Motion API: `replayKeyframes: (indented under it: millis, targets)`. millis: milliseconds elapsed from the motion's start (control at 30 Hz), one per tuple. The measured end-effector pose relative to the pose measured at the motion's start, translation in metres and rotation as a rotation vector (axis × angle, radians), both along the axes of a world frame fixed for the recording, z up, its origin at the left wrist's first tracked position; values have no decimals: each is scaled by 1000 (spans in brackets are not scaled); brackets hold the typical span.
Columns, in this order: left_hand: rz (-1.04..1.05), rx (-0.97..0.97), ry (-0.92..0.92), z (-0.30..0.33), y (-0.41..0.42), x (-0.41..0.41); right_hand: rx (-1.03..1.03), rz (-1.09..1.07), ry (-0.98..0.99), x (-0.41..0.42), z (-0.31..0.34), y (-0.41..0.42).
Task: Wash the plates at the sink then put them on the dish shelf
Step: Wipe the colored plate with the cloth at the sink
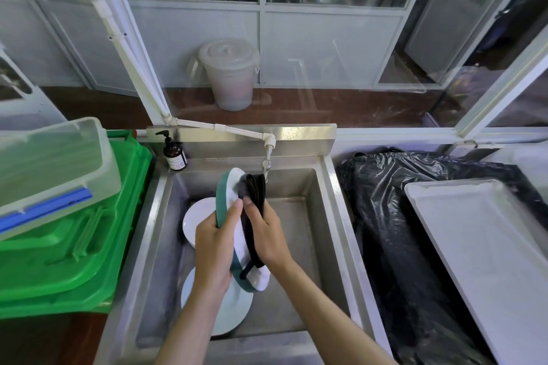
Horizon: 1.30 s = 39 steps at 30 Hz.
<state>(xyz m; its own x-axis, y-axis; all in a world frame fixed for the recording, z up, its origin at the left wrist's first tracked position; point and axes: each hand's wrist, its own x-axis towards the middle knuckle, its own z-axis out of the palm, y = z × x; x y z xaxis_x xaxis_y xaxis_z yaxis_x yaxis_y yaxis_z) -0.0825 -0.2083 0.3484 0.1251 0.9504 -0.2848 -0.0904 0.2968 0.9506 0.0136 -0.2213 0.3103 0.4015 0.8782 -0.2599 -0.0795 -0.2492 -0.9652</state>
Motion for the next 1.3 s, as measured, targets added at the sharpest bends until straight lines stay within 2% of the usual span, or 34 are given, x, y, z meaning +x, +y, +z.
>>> replayKeyframes:
  millis: [200, 400, 500, 600, 800, 1000, 1167, 1233, 1300]
  targets:
    - [4, -12, -81, 3, 4, -3, -158, -47, -60, 28, -31, 20]
    - [69, 0, -79, -1, 17, -5, -287, -33, -30, 19, -66, -17]
    - [92, 1, -49, -2, 23, -5, -274, -62, 28, -5, -64, -48]
    - [135, 6, -22, 0, 28, -5, -138, -58, 57, -27, -45, -69]
    - [93, -1, -32, -2, 25, -3, 53, 57, -191, -24, -10, -42]
    - [20, 53, 9, -5, 7, -3, -49, -30, -167, 19, -5, 23]
    - [53, 68, 36, 1, 8, -3, -274, -100, -14, 17, -47, -3]
    - [61, 47, 64, 0, 11, -6, -267, -80, -4, 0, -54, -26]
    - [58, 21, 68, -4, 15, -10, -164, -86, 5, -16, -49, -41]
